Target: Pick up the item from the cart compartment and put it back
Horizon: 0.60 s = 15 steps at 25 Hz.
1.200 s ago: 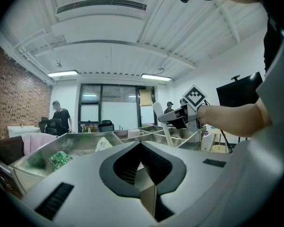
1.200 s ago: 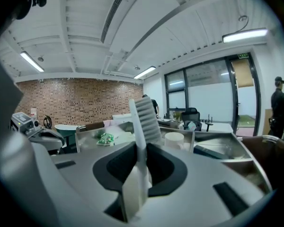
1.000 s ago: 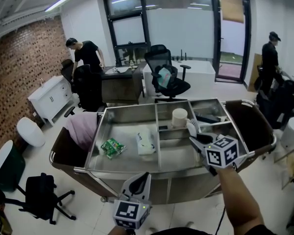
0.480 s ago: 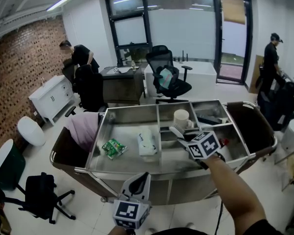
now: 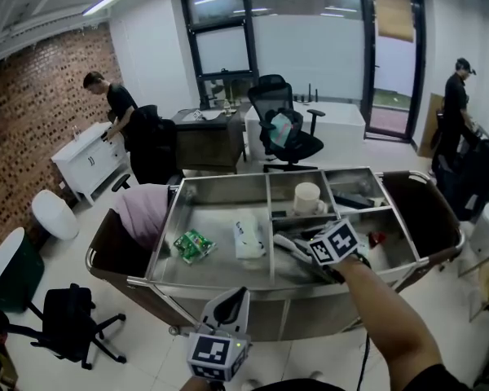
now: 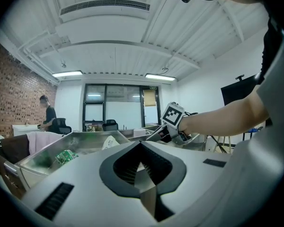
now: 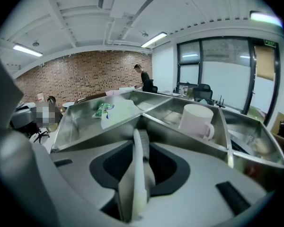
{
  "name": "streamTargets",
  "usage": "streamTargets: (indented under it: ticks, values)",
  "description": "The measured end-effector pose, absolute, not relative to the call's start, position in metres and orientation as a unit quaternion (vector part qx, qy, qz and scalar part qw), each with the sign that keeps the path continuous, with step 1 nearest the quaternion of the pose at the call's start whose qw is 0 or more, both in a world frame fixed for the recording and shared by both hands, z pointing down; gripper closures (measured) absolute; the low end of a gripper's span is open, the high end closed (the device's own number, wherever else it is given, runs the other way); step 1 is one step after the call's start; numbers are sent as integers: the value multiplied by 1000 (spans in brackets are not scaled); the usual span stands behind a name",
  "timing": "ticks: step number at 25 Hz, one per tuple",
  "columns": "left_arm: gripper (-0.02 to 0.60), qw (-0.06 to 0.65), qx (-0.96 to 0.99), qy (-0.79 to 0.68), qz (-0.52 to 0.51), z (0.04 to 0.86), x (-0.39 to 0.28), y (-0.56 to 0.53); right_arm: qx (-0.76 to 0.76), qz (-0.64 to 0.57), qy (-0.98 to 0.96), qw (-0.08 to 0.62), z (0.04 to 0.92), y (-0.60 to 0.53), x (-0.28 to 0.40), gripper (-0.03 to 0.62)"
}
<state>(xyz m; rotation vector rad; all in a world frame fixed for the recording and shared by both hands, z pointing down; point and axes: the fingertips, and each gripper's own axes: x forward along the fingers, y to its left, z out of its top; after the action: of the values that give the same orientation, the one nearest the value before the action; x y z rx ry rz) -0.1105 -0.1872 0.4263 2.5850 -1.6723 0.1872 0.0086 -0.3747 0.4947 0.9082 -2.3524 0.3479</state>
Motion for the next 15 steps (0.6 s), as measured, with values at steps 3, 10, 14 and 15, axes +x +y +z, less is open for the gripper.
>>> streamTargets:
  ticks: [3, 10, 14, 15]
  values:
    - [581, 29, 838, -542, 63, 428, -111, -188, 344, 130, -886, 284, 491, -376, 9, 462]
    - [581, 26, 841, -536, 62, 427, -106, -190, 349, 128, -885, 282, 486, -376, 12, 465]
    - [581, 26, 842, -536, 59, 425, -105, -190, 354, 128, -883, 279, 485, -376, 14, 465]
    - [581, 24, 842, -535, 62, 426, -105, -190, 354, 128, -884, 279, 484, -376, 14, 465]
